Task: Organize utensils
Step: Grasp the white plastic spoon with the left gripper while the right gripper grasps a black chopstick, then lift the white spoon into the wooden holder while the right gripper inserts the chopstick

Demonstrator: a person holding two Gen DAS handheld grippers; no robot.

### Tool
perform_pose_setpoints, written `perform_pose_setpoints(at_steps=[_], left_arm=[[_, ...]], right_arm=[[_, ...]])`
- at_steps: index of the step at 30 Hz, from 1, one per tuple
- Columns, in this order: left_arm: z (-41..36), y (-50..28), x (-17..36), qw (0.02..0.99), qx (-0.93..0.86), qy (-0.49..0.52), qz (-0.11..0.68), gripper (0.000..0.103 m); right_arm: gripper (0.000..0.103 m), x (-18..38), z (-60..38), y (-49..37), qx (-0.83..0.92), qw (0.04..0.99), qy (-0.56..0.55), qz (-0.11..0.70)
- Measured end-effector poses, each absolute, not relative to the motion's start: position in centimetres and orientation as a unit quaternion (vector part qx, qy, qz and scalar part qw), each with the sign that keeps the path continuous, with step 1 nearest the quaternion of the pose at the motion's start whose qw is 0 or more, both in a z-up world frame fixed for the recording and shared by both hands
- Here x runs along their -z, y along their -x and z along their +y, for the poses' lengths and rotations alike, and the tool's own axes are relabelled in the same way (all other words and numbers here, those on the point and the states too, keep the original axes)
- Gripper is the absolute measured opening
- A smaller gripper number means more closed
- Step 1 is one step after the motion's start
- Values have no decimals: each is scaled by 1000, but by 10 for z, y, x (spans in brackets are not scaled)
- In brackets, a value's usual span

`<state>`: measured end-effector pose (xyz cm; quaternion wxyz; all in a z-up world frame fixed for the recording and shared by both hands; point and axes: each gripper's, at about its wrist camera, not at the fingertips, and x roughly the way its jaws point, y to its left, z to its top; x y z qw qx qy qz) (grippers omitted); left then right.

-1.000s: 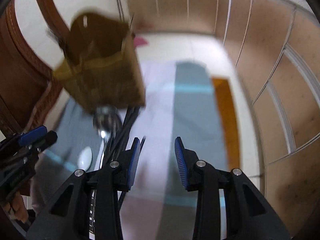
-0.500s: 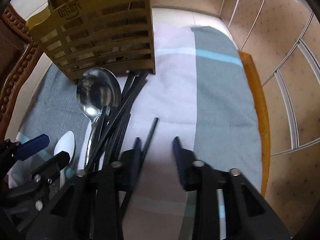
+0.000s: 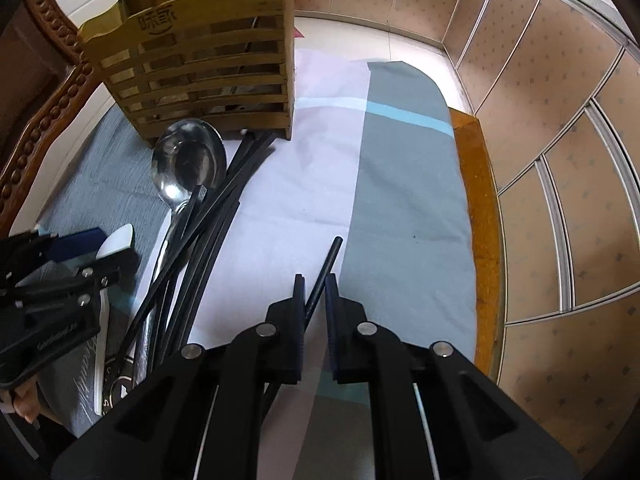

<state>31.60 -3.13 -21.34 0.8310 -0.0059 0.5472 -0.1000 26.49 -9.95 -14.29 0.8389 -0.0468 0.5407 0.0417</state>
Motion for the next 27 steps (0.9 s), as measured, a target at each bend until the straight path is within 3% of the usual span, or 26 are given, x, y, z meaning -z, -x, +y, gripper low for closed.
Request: perform_pose_setpoints(at_steps=[2,12,27], left_arm=[[-28,-316,211,830,103,17,548,32],[-6,-296,163,866,119,44,483,32],[-4,-256,75,930,115,40,346,31]], right_arm=[[11,144,-99,-264,-40,838,47,542],[10,128,-109,-266,-38,849,26,527],[7,22,-130,-221,-46,906,-16,421]])
